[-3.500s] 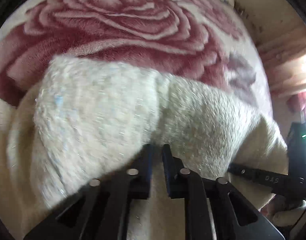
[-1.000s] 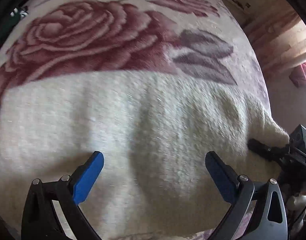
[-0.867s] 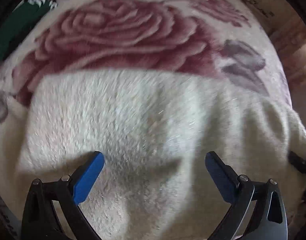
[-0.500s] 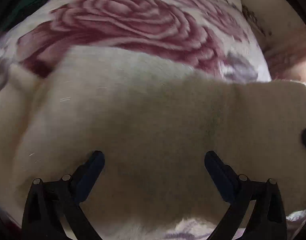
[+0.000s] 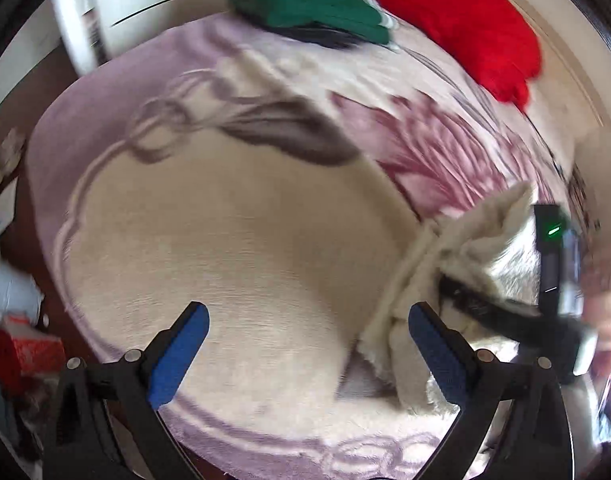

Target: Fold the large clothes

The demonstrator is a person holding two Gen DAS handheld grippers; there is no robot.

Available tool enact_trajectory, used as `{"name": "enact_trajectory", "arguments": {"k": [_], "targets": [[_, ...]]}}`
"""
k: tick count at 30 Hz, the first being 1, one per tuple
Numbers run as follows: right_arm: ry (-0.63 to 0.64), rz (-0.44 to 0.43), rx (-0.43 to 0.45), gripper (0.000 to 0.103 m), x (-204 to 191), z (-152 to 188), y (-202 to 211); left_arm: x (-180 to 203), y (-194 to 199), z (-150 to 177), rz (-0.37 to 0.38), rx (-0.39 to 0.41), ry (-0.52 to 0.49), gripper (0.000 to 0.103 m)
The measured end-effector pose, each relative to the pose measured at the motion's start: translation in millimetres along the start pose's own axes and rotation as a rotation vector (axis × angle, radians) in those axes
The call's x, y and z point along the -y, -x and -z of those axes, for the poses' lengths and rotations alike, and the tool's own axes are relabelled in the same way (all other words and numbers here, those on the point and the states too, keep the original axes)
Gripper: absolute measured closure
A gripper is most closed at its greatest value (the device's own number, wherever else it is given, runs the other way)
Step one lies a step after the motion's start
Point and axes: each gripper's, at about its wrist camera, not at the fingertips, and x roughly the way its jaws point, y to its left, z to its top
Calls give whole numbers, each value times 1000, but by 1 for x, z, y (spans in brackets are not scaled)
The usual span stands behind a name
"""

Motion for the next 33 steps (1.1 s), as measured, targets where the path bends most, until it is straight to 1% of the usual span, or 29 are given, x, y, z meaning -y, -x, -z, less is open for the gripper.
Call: {"name": "enact_trajectory", "arguments": {"k": [1, 2, 3, 4, 6, 7, 9, 10, 12, 13, 15, 16, 17, 18, 19, 20, 21, 22, 23, 24, 25, 26, 27, 28, 29, 30, 31, 32, 33], "targets": [[26, 35, -11, 65, -13, -2, -8, -6, 2, -2, 12, 4, 25, 1], [34, 27, -30, 54, -21, -4, -12, -12, 8, -5, 23, 6, 37, 1], [14, -50, -46, 34, -24, -5, -10, -10, 9, -8, 40, 9, 44, 1], [-21, -162, -55, 16, -23, -6, -4, -7, 9, -11, 54, 11, 45, 1], [-49, -384, -52, 16, -14, -6, 10, -1, 15, -16, 91, 15, 41, 1], [-65, -450, -61, 16, -6, -5, 15, 10, 15, -18, 121, 18, 32, 1], [-133, -633, -93, 16, 26, -4, 22, 24, 15, -23, 153, 19, 13, 1], [-188, -743, -105, 16, 46, -3, 24, 37, 14, -25, 174, 18, -10, 1], [-287, -930, -98, 16, 88, 3, 37, 61, 13, -26, 218, 15, -43, 1], [-314, -989, -71, 16, 108, 8, 50, 68, 13, -26, 234, 14, -57, 1], [-351, -1036, 7, 16, 153, 24, 84, 93, 12, -23, 254, 13, -117, 1], [-380, -1029, 65, 16, 180, 35, 102, 103, 11, -21, 256, 18, -144, 1], [-427, -967, 117, 16, 207, 46, 114, 110, 12, -19, 254, 20, -165, 1], [-484, -849, 134, 16, 232, 58, 119, 117, 11, -17, 252, 17, -182, 1], [-530, -718, 137, 17, 257, 65, 117, 124, 12, -14, 254, 14, -197, 1], [-561, -607, 128, 20, 276, 67, 107, 130, 14, -13, 252, 13, -204, 1], [-575, -528, 105, 38, 290, 66, 94, 136, 14, -11, 258, 10, -211, 1], [-565, -504, 77, 55, 297, 61, 76, 141, 15, -10, 264, 7, -215, 1], [-538, -486, 17, 60, 297, 51, 49, 149, 16, -8, 266, 3, -228, 1], [-509, -492, -11, 61, 292, 41, 30, 158, 16, -6, 269, 3, -246, 1], [-468, -519, -44, 61, 279, 29, 12, 168, 15, -4, 278, 1, -263, 1], [-424, -499, -57, 61, 267, 17, 0, 177, 11, -4, 282, -7, -279, 1], [-361, -481, -61, 61, 250, 6, -3, 183, 6, -4, 279, -13, -286, 1], [-300, -497, -65, 60, 231, -4, -4, 192, -6, -8, 269, -22, -287, 1], [-276, -542, -70, 60, 209, -8, -1, 198, -18, -13, 246, -33, -287, 1], [-264, -602, -89, 60, 199, -12, -6, 202, -34, -19, 223, -55, -286, 1], [-250, -602, -110, 60, 190, -17, -10, 205, -62, -29, 172, -90, -282, 1], [-235, -557, -129, 60, 184, -19, -13, 206, -79, -33, 125, -107, -282, 1], [-238, -528, -150, 60, 186, -25, -18, 203, -105, -38, 61, -143, -283, 1]]}}
